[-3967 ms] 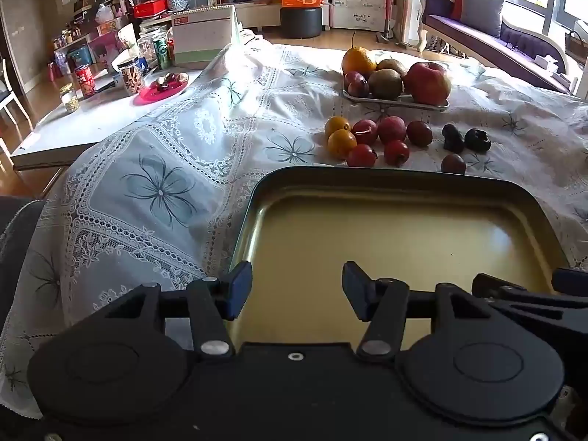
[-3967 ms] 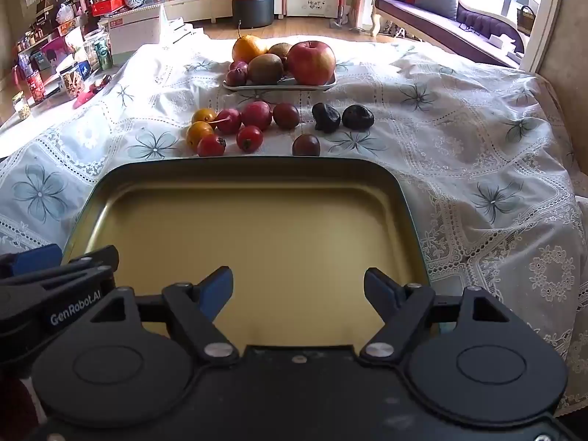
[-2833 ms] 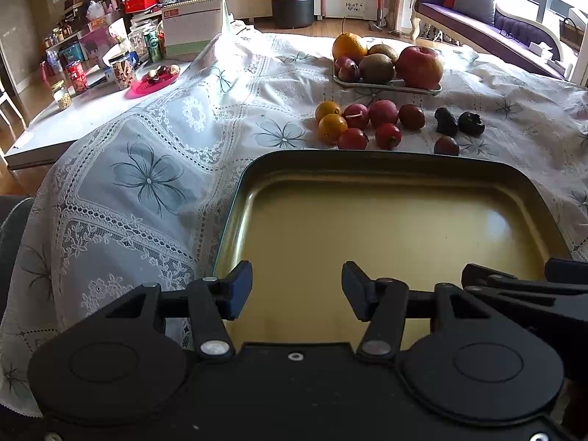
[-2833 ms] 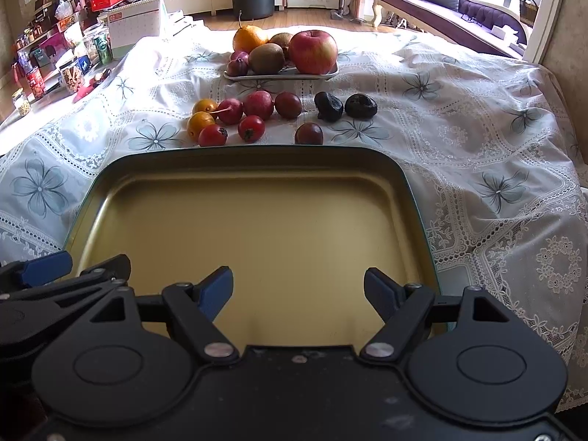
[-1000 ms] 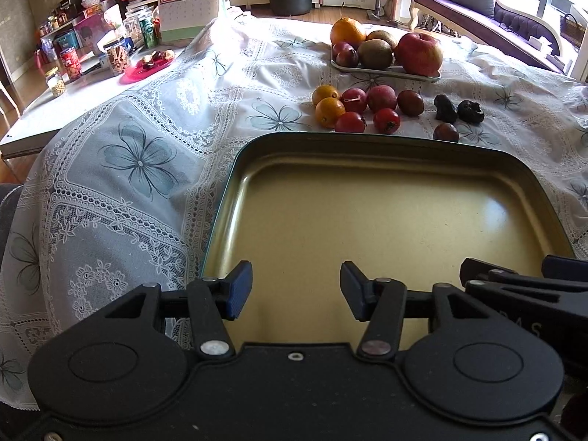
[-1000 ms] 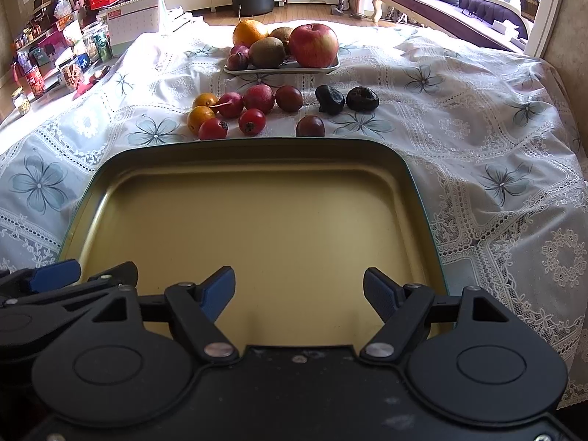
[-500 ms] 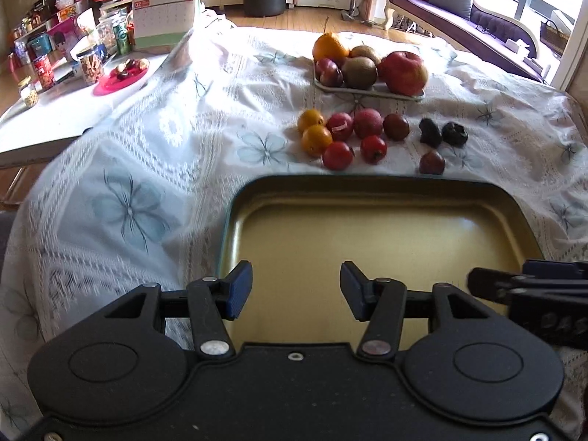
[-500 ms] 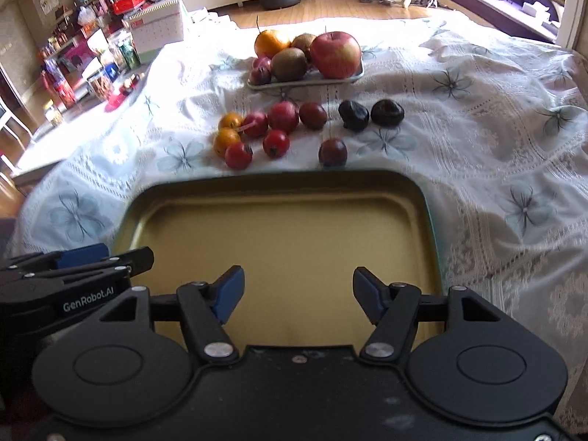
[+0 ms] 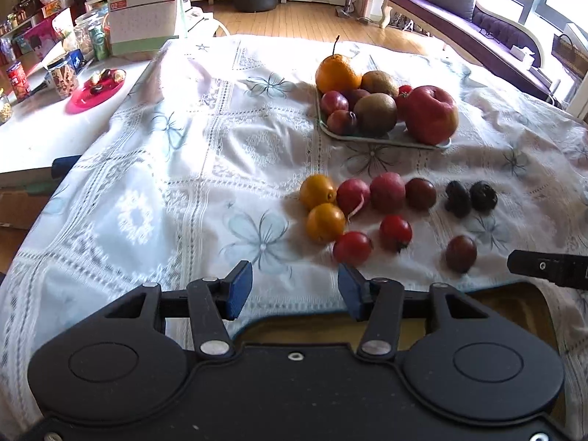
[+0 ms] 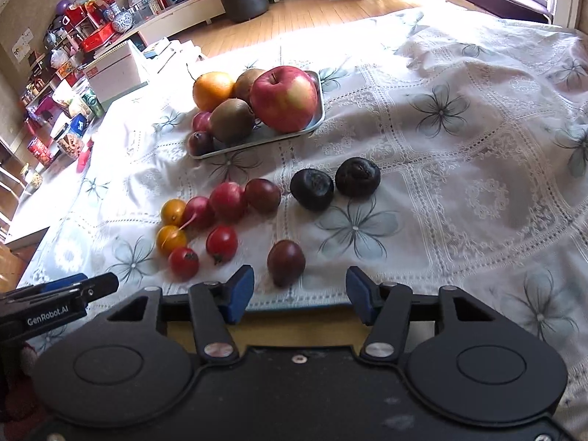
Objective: Organize fruits
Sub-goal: 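Grasp the dark red plum with the right tool while the left tool grasps a small orange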
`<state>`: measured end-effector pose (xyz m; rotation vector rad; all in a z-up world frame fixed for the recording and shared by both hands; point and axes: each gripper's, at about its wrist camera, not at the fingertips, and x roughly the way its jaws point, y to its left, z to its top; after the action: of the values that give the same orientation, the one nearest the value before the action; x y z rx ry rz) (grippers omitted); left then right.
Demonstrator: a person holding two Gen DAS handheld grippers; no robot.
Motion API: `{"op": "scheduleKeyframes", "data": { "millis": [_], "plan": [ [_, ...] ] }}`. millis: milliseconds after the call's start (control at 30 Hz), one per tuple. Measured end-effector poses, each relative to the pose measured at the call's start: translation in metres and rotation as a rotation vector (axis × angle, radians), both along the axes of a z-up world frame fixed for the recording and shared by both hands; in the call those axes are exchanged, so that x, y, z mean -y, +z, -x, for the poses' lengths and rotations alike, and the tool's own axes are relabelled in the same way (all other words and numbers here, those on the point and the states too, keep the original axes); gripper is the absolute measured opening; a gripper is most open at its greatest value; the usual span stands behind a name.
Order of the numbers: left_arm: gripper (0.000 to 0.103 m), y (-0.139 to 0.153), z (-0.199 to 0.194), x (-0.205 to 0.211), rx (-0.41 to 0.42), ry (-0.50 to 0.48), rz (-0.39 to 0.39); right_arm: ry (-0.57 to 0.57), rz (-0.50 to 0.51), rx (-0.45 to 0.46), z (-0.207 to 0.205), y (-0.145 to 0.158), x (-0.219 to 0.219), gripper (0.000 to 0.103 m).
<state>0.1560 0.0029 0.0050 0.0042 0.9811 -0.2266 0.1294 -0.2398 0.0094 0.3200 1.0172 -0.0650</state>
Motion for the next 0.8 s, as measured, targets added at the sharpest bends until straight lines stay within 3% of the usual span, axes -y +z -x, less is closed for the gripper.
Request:
{"op": "scheduleKeyframes", "data": {
  "millis": [433, 700, 800],
  "plan": [
    [0.057, -0.017, -0.047, 0.023, -0.057, -0.023, -0.001, 0.032, 0.053, -0.071, -0.036, -0.039, -0.022, 0.046],
    [0.057, -0.031, -0.061, 0.037, -0.071, -0.029, -0.044, 0.047, 0.07, -0.069, -0.037, -0.05, -0.027, 0.033],
    [0.057, -0.039, -0.066, 0.037, -0.098, -0.013, -0.04, 0.059, 0.096, -0.054, -0.035, -0.05, -0.03, 0.033]
  ]
}}
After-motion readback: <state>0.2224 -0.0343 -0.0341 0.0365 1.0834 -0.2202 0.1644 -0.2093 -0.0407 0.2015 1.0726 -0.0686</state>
